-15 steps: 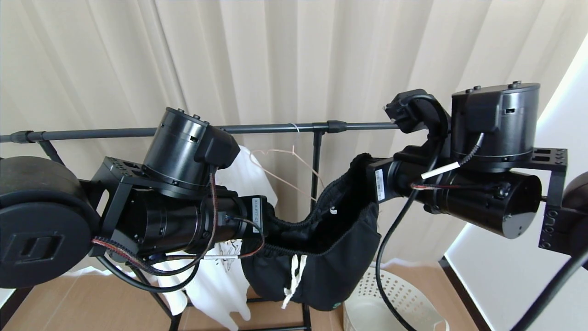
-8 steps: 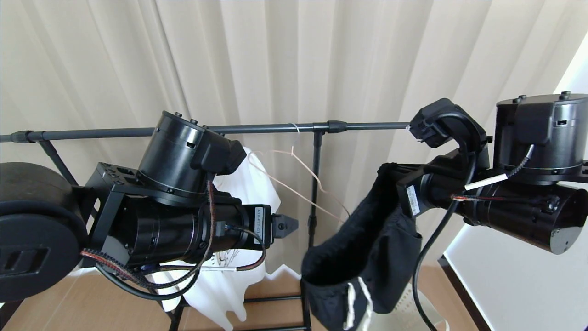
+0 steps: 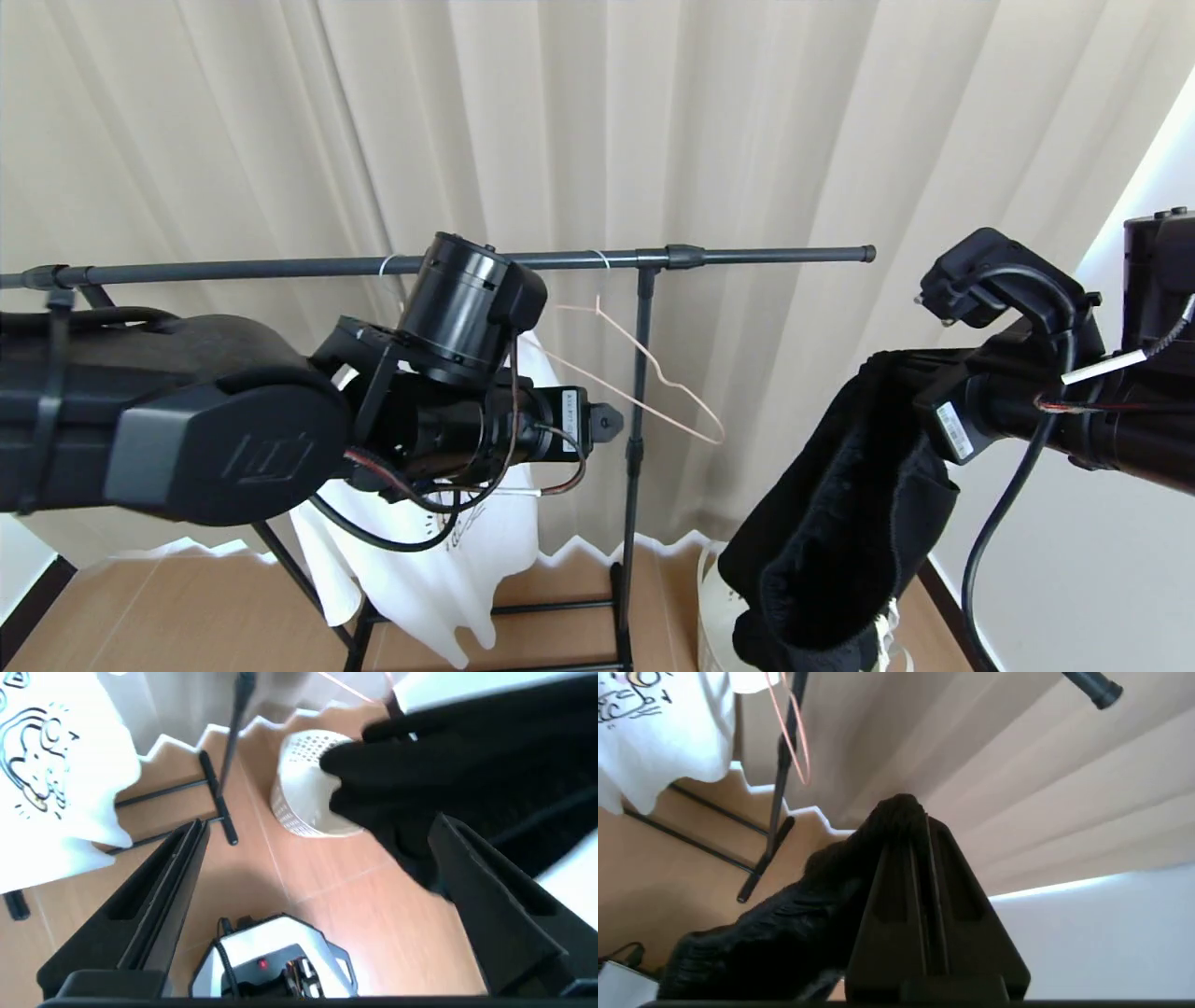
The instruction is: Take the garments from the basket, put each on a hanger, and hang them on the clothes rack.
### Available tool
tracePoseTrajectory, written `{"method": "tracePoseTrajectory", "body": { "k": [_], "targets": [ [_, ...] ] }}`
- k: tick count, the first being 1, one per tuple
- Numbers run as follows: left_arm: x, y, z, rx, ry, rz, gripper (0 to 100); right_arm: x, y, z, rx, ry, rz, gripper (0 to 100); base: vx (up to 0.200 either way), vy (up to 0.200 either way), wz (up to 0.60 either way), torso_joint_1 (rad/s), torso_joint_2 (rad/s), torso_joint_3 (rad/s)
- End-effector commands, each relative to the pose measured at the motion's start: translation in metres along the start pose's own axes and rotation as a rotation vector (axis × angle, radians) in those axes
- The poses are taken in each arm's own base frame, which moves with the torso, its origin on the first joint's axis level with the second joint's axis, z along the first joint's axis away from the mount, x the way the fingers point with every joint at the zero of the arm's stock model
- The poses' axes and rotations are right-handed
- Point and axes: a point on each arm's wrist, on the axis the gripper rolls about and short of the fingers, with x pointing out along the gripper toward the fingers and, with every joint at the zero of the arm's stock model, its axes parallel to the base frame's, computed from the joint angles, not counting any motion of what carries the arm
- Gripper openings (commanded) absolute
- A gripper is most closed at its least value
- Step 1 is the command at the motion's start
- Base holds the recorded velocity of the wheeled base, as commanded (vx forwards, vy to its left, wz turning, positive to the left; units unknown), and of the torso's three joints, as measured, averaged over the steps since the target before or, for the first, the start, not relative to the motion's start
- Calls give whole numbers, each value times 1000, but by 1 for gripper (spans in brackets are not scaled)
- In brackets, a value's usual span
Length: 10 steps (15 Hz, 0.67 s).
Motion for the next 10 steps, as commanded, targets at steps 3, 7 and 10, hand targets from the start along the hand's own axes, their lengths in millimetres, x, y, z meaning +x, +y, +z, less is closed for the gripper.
{"method": "tracePoseTrajectory", "body": {
  "k": [3,7,10],
  "targets": [
    [63,-1,9,-15,0,107,100,39,-27,-9,20,30,-138,0,0,0,0,0,0,0],
    [83,-7,18,-27,-27,105,100,57,-42,-23,-18,91,-194,0,0,0,0,0,0,0],
    [89,-11,35,-38,-77,82,100,68,-45,-23,-7,75,-214,0,0,0,0,0,0,0]
  ]
}}
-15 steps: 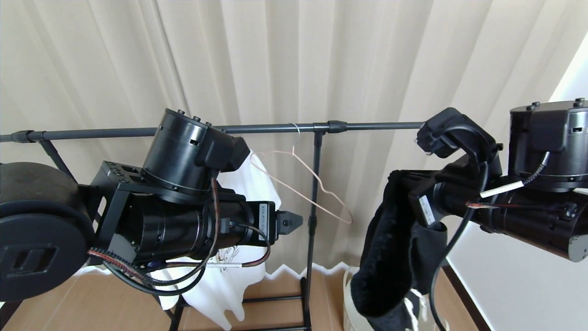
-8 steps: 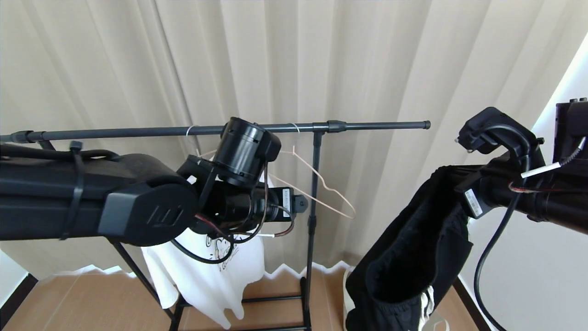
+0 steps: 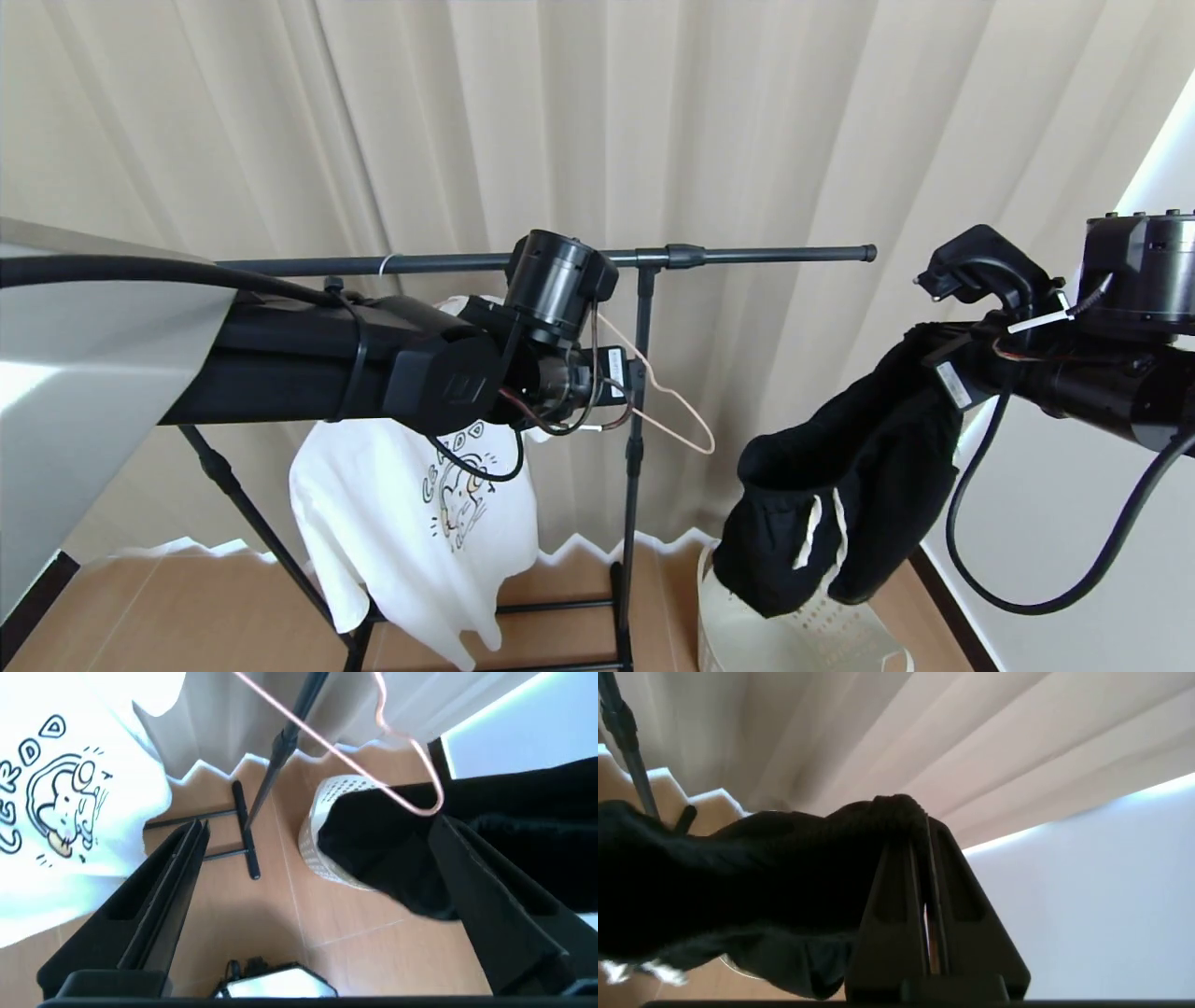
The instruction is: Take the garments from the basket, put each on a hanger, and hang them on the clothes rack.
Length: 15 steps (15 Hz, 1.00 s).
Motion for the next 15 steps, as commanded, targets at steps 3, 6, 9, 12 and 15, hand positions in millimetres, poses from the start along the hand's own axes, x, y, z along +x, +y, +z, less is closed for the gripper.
{"method": "tracePoseTrajectory", "body": {
  "k": [3,6,9,12,15],
  "targets": [
    [27,-6,2,-2,-10,5,100,38,13,1,32,-63,-68,0,0,0,0,0,0,0],
    [38,-8,-1,0,-6,12,100,61,35,11,89,-169,-104,0,0,0,0,0,0,0],
    [44,-6,0,-4,-28,58,100,67,62,32,218,-242,-82,0,0,0,0,0,0,0],
    [45,-2,2,-12,-34,70,100,68,76,37,250,-262,-65,0,0,0,0,0,0,0],
    [47,2,3,-17,-34,80,100,66,82,39,257,-295,-60,0,0,0,0,0,0,0]
  ]
}}
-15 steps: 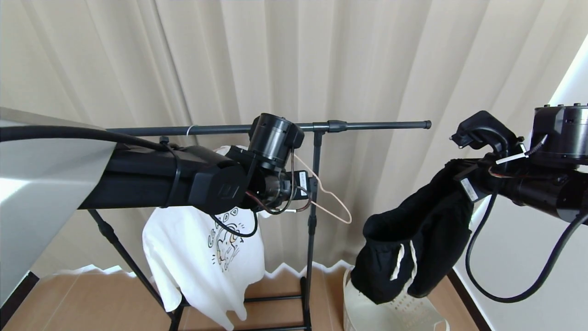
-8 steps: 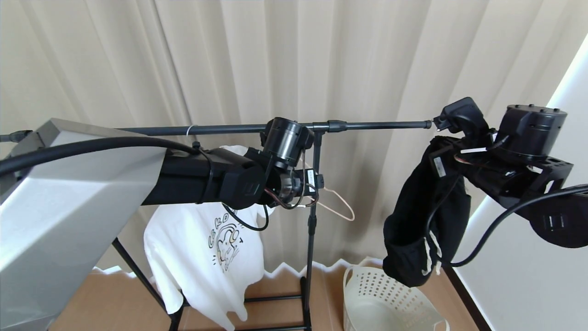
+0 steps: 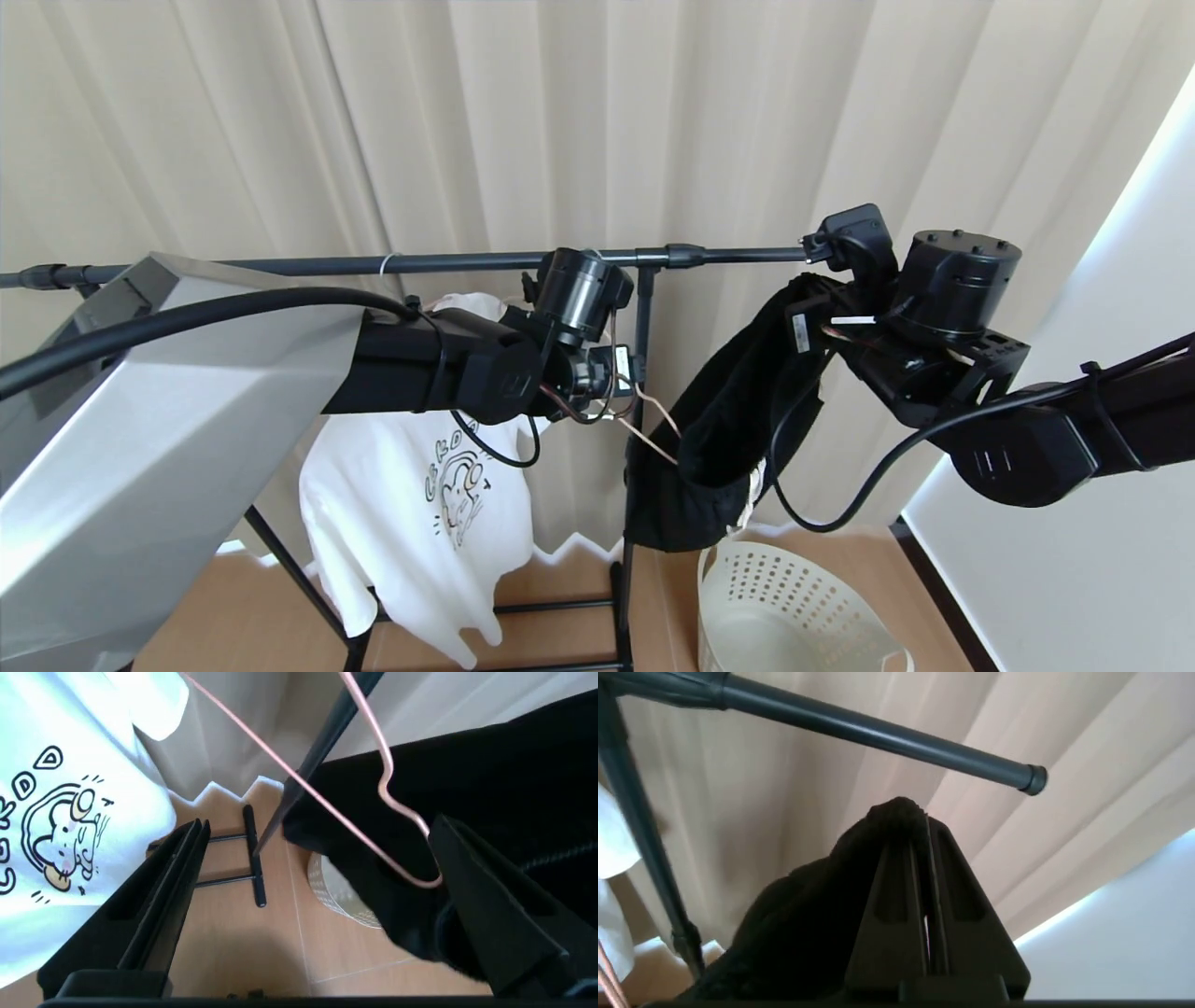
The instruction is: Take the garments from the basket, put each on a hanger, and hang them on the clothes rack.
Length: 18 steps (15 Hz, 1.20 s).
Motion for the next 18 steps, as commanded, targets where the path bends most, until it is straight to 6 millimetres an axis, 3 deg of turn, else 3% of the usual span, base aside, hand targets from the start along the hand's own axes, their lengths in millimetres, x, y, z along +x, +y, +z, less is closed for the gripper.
{"method": "tracePoseTrajectory", "body": {
  "k": [1,3,9,14,18],
  "targets": [
    [1,2,0,-2,1,4,100,1,4,-4,-7,10,9,0,0,0,0,0,0,0],
    [5,1,-2,2,7,9,100,1,3,-3,-6,9,7,0,0,0,0,0,0,0],
    [20,-3,-4,3,-17,42,100,-30,1,0,-31,9,84,0,0,0,0,0,0,0],
    [28,-5,-8,15,-12,44,100,-28,2,-2,-41,8,95,0,0,0,0,0,0,0],
    [52,-4,-20,33,12,61,100,-27,3,-4,-42,11,96,0,0,0,0,0,0,0]
  ]
}}
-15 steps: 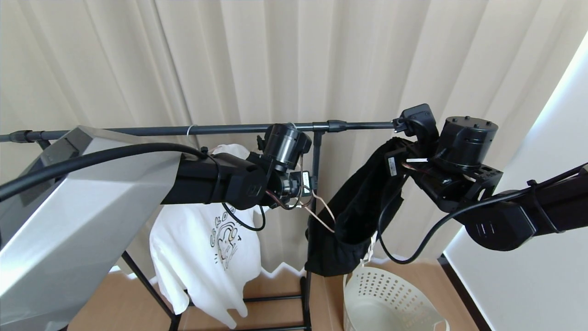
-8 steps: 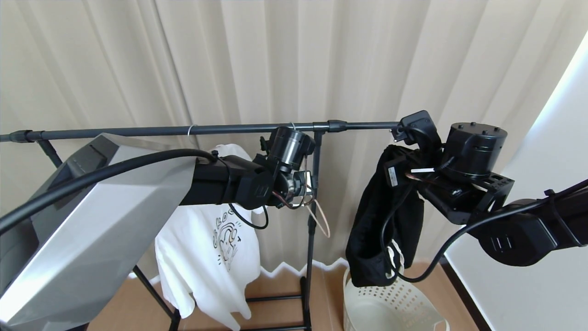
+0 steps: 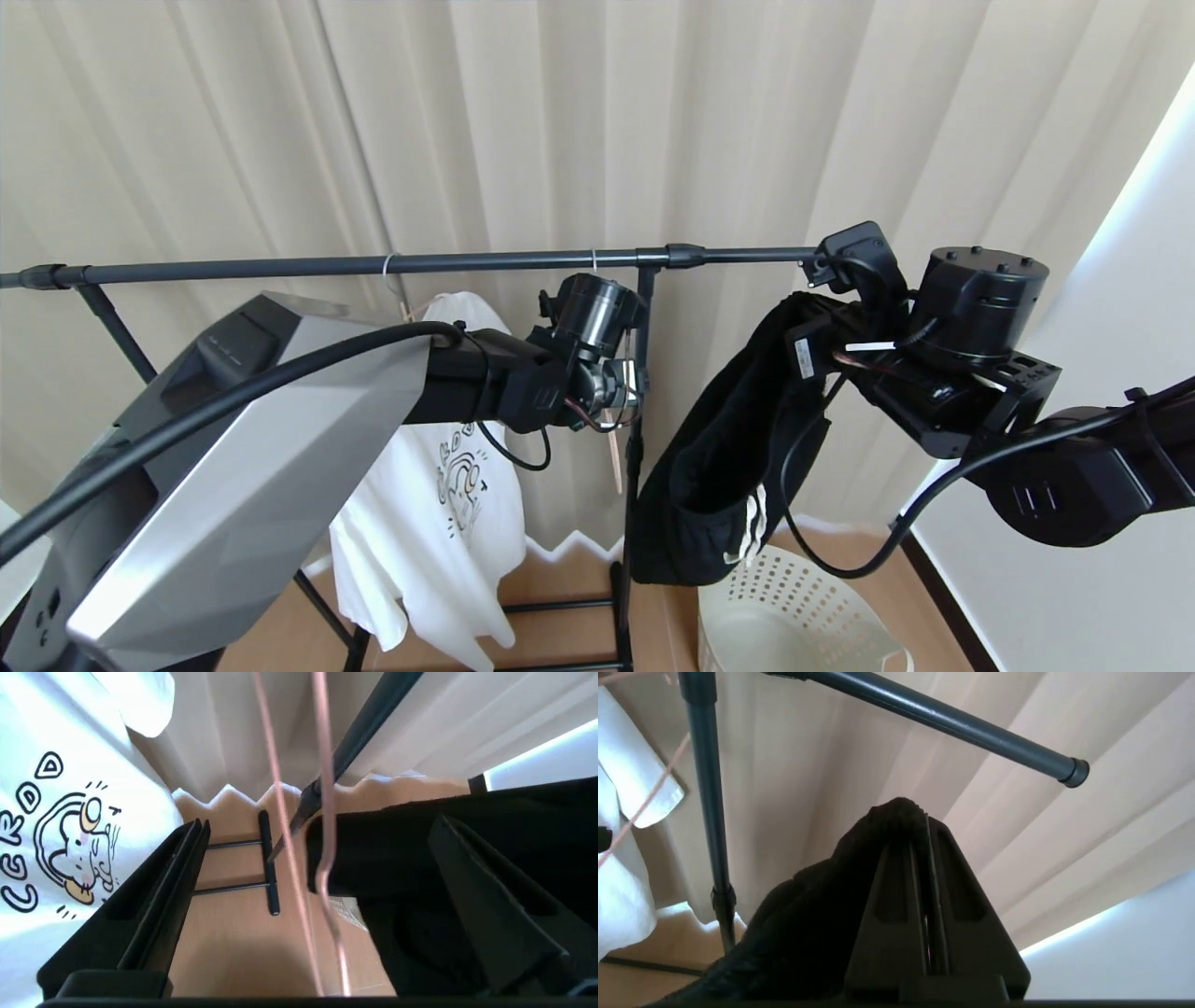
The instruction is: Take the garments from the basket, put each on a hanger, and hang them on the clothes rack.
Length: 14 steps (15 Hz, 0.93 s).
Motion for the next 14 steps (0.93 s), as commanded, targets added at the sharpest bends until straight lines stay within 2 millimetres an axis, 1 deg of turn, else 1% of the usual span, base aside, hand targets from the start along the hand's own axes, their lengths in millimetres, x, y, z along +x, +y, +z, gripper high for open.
{"method": "tracePoseTrajectory", "body": {
  "k": [1,4,5,13,14],
  "targets": [
    [18,-2,-11,12,19,9,100,1,1,-1,-1,1,0,0,0,0,0,0,0,0],
    [31,-6,-14,13,12,7,100,2,0,-1,-1,2,-2,0,0,0,0,0,0,0],
    [37,-4,-14,18,8,11,100,2,1,-1,-1,2,-2,0,0,0,0,0,0,0],
    [42,0,-12,16,0,25,100,2,1,-1,-1,3,-1,0,0,0,0,0,0,0],
    [44,0,-14,18,5,27,0,2,1,-1,-1,3,-1,0,0,0,0,0,0,0]
  ]
}}
